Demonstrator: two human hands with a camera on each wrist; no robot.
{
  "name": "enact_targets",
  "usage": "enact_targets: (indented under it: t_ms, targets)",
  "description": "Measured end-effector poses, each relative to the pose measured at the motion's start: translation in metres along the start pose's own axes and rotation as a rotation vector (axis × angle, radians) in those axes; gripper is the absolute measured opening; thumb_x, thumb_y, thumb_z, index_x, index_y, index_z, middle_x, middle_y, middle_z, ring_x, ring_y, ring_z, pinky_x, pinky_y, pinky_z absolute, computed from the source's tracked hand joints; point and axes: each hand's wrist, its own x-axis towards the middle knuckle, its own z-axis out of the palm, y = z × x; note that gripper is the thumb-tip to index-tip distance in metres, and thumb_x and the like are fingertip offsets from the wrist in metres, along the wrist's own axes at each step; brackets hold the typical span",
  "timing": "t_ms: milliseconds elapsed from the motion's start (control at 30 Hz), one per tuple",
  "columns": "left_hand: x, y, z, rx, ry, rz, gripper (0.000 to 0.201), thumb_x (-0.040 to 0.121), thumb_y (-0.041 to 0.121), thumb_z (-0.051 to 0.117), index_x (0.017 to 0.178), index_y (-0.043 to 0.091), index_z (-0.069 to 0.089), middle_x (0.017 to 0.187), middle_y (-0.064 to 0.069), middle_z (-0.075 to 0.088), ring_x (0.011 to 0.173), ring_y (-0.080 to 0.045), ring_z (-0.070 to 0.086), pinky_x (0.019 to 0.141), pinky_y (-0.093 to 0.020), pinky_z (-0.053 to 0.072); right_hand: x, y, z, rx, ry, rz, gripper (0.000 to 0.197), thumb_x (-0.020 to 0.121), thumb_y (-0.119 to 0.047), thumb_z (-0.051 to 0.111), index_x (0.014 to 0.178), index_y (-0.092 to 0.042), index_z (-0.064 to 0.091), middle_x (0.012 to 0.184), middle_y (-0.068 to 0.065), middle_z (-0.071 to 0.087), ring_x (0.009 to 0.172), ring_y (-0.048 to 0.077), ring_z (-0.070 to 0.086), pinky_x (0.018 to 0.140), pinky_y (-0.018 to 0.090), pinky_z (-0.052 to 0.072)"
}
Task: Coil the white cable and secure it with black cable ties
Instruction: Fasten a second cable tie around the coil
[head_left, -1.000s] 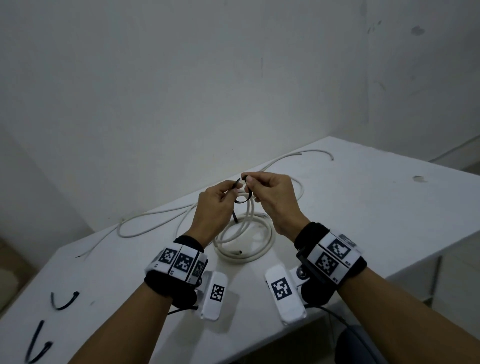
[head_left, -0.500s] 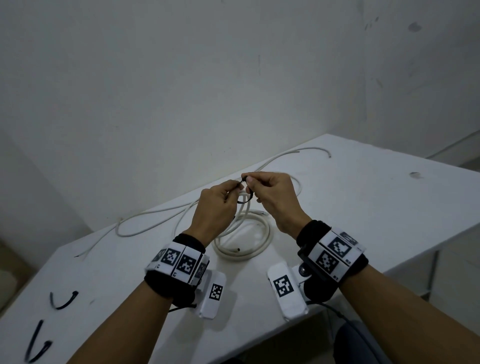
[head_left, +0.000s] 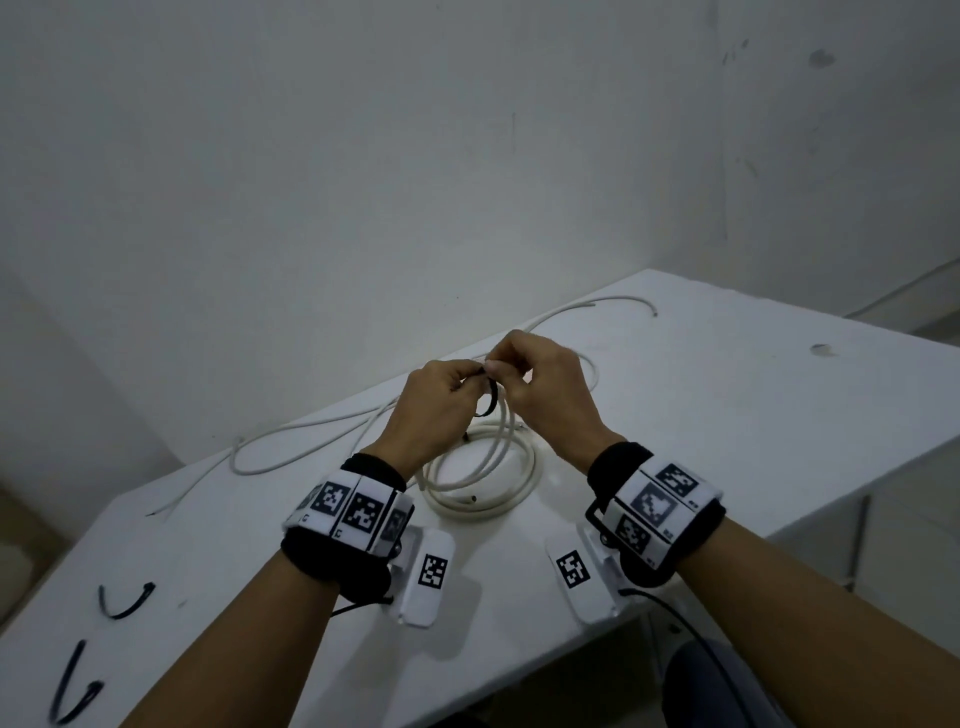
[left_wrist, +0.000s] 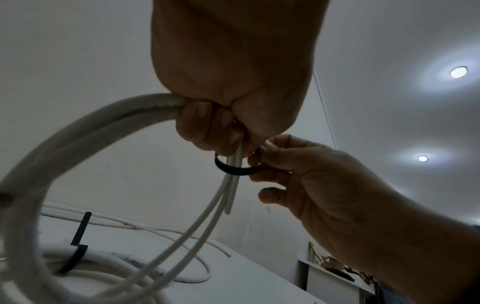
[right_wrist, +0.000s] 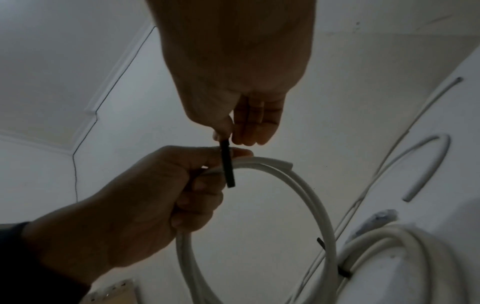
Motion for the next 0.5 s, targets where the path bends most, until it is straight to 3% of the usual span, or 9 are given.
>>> enact_targets:
  t_ms: [100, 200, 333, 433, 500]
  targets:
    - [-0.002, 0.001, -0.004, -0.165, -0.115, -0.051, 0.021, 0.1, 0.018, 0.044, 0.107, 0.019, 0.064, 0.053, 0.012, 0.053, 0.039, -0.002, 0.038, 0.046, -0.024, 0.038, 0.004, 0.002, -0.005, -0.073, 0.003, -0.047, 0.011, 0.086, -0.013, 0.064, 0.077, -0.007, 0.062, 0.077, 0.006, 0.065, 0.073, 0.021, 0.058, 0.069, 0.039, 0.05]
    - [-0.004, 0.005, -0.009, -0.298, -0.218, -0.08, 0.017, 0.103, 0.022, 0.041, 0.116, 0.014, 0.048, 0.052, 0.008, 0.043, 0.039, -0.006, 0.027, 0.038, -0.016, 0.026, 0.007, 0.003, -0.007, -0.111, -0.008, -0.066, 0.01, 0.086, -0.015, 0.064, 0.079, -0.008, 0.064, 0.077, 0.005, 0.066, 0.072, 0.021, 0.059, 0.07, 0.038, 0.05]
    - [-0.005, 0.008, -0.012, -0.311, -0.262, -0.071, 0.015, 0.102, 0.024, 0.041, 0.108, 0.01, 0.045, 0.061, -0.004, 0.041, 0.041, -0.007, 0.024, 0.037, -0.017, 0.022, 0.01, 0.003, -0.01, -0.153, -0.031, -0.09, 0.012, 0.086, -0.017, 0.065, 0.078, -0.008, 0.064, 0.075, 0.004, 0.066, 0.071, 0.02, 0.059, 0.069, 0.038, 0.05]
    - [-0.007, 0.012, -0.011, -0.317, -0.295, -0.082, 0.011, 0.103, 0.021, 0.04, 0.099, 0.012, 0.041, 0.048, 0.01, 0.043, 0.037, -0.003, 0.026, 0.036, -0.016, 0.022, 0.016, -0.005, -0.015, -0.2, -0.041, -0.153, 0.011, 0.086, -0.016, 0.064, 0.078, -0.008, 0.064, 0.074, 0.003, 0.066, 0.069, 0.019, 0.057, 0.068, 0.037, 0.049]
    - [-0.009, 0.011, -0.007, -0.276, -0.332, -0.109, 0.013, 0.103, 0.024, 0.041, 0.094, 0.015, 0.042, 0.044, 0.011, 0.037, 0.039, -0.007, 0.024, 0.037, -0.019, 0.02, 0.029, -0.015, -0.022, -0.2, -0.002, -0.185, 0.009, 0.085, -0.014, 0.064, 0.079, -0.009, 0.063, 0.074, 0.002, 0.064, 0.068, 0.017, 0.055, 0.067, 0.033, 0.048]
